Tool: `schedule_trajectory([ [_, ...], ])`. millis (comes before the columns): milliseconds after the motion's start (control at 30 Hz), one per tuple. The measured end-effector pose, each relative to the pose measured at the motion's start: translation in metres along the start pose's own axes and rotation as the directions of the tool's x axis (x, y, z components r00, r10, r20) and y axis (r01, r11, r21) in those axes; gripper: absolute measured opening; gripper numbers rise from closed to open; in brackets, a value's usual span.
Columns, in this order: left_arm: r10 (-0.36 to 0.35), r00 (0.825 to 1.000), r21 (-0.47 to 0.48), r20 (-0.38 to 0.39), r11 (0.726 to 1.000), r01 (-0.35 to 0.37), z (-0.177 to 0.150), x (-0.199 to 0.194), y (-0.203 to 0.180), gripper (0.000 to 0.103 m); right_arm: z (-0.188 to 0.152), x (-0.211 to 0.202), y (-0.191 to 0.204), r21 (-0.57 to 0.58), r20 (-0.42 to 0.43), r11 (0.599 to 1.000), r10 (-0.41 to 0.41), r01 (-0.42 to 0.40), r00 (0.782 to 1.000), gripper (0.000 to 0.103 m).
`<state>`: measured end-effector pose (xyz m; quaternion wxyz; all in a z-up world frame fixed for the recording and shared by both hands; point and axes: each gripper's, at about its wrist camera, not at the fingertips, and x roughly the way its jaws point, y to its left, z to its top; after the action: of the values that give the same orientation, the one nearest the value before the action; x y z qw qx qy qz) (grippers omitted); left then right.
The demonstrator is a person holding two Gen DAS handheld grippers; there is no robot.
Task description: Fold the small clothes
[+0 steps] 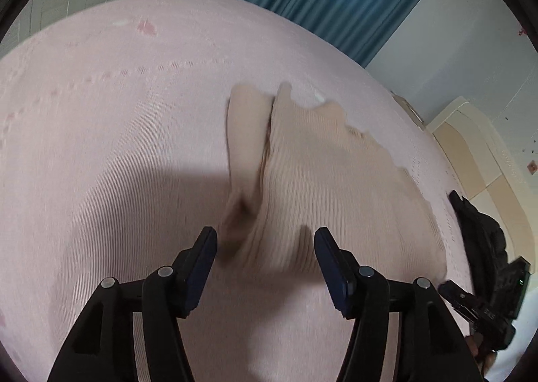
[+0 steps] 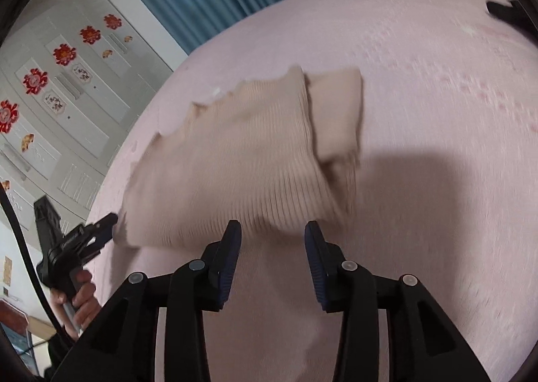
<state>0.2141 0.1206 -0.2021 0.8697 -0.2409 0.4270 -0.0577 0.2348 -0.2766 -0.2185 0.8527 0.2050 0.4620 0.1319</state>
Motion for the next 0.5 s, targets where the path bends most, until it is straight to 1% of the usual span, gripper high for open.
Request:
schedule_trajectory([
  [33,-0.013,1.0,-0.016,-0.005,1.0,0.012,-0.006,-0.001,0.003,0.06,-0.004,0.004,-0.002,0.014,-0.019,1.0,0.001,-0.001,1.0,0.039],
  [100,-0.063,0.998,-0.061,-0.017,0.996,0.062,-0.019,0.001,0.012,0.059,-0.008,0.012,-0.006,0.054,-0.043,0.998,0.016,-0.014,0.999,0.039],
  [167,-0.083,0.997,-0.072,0.011,0.994,0.083,-0.022,0.001,0.014,0.06,-0.006,0.019,-0.01,0.094,-0.041,0.995,0.035,-0.031,0.999,0.039],
  [300,-0.141,0.99,-0.142,-0.007,0.98,0.139,-0.01,0.018,0.015,0.062,0.002,0.026,-0.02,0.16,-0.005,0.985,0.07,-0.068,0.998,0.041],
  [400,-0.148,0.989,-0.176,-0.002,0.974,0.146,-0.002,0.029,0.014,0.061,0.01,0.034,-0.033,0.23,0.012,0.968,0.104,-0.104,0.994,0.042],
  [433,-0.144,0.99,-0.18,0.001,0.973,0.142,0.0,0.032,0.012,0.06,0.012,0.036,-0.035,0.239,0.017,0.965,0.111,-0.112,0.994,0.039],
  [467,-0.135,0.991,-0.182,0.006,0.974,0.134,0.002,0.035,0.01,0.059,0.015,0.037,-0.038,0.237,0.014,0.966,0.104,-0.105,0.994,0.032],
  [500,-0.114,0.993,-0.18,0.015,0.977,0.115,0.004,0.037,0.009,0.05,0.017,0.038,-0.038,0.224,0.006,0.97,0.092,-0.091,0.996,0.023],
])
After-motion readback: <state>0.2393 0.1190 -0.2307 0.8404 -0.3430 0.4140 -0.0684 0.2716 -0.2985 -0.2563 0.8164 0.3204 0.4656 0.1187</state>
